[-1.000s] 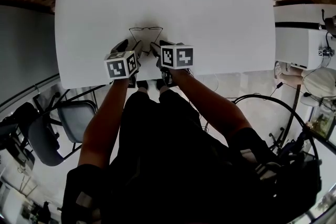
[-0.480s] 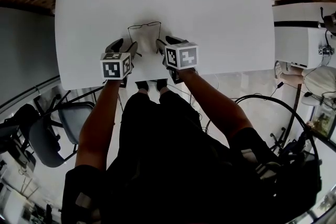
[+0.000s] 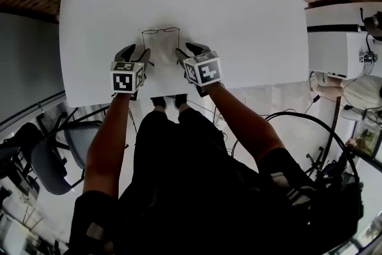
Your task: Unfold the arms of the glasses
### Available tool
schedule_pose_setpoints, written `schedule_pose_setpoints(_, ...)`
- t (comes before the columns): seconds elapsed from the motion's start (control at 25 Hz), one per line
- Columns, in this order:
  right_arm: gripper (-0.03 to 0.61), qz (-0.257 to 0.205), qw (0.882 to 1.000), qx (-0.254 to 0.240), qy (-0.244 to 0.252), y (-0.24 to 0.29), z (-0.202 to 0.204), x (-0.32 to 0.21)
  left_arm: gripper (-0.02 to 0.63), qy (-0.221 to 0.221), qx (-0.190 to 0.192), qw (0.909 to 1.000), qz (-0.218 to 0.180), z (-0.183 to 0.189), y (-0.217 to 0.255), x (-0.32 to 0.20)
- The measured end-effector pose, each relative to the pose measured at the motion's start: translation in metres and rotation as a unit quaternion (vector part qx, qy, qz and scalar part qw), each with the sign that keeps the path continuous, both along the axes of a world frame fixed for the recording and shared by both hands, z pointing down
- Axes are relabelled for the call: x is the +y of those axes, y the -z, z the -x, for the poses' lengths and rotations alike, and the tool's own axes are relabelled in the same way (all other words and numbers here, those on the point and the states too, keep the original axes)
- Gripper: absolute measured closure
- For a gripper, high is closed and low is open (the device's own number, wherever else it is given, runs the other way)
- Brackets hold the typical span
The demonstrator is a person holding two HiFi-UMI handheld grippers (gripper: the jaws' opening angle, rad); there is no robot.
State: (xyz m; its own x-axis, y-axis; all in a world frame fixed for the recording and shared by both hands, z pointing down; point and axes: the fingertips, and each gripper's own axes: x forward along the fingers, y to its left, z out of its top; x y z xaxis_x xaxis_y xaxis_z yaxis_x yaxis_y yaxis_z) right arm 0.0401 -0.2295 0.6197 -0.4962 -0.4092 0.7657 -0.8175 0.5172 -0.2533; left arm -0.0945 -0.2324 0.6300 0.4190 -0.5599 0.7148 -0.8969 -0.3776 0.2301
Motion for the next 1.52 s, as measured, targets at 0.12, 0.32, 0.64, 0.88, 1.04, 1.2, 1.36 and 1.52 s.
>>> schedule_pose_setpoints(0.12, 0.433, -0.014, 1.0, 0.006, 0.009, 0.003, -0.003, -0.003, 0.387, -0.01, -0.007, 0.9999, -0.011, -0.005, 0.003, -0.002)
schedule_pose_setpoints(0.32, 0.433, -0.043, 0.999, -0.002, -0.004, 0.013, -0.01, -0.009, 0.387, 0.012, 0.03, 0.9989, -0.035, -0.008, 0.019, -0.006)
schedule_pose_setpoints(0.64, 0.433, -0.103, 0.994, -0.031, 0.037, 0.064, -0.01, -0.014, 0.388, 0.06, 0.087, 0.9909, -0.083, -0.013, 0.067, 0.004)
schedule_pose_setpoints(0.88, 0.503, -0.167, 0.982, -0.077, 0.041, 0.126, -0.02, -0.015, 0.562, 0.094, 0.096, 0.9798, -0.148, -0.017, 0.122, 0.019)
schedule_pose_setpoints(1.04, 0.548, -0.197, 0.974, -0.098, 0.055, 0.156, -0.023, -0.019, 0.603, 0.106, 0.114, 0.9702, -0.186, -0.02, 0.162, 0.021)
schedule_pose_setpoints(1.2, 0.557, -0.207, 0.97, -0.115, 0.062, 0.173, -0.019, -0.011, 0.603, 0.106, 0.124, 0.967, -0.196, -0.016, 0.186, 0.026)
schedule_pose_setpoints(1.36, 0.558, -0.238, 0.964, -0.109, 0.049, 0.195, -0.017, -0.01, 0.604, 0.097, 0.14, 0.964, -0.204, -0.011, 0.203, 0.033)
schedule_pose_setpoints(1.52, 0.56, -0.26, 0.959, -0.109, 0.034, 0.216, -0.001, -0.001, 0.604, 0.096, 0.14, 0.9609, -0.219, 0.013, 0.224, 0.042)
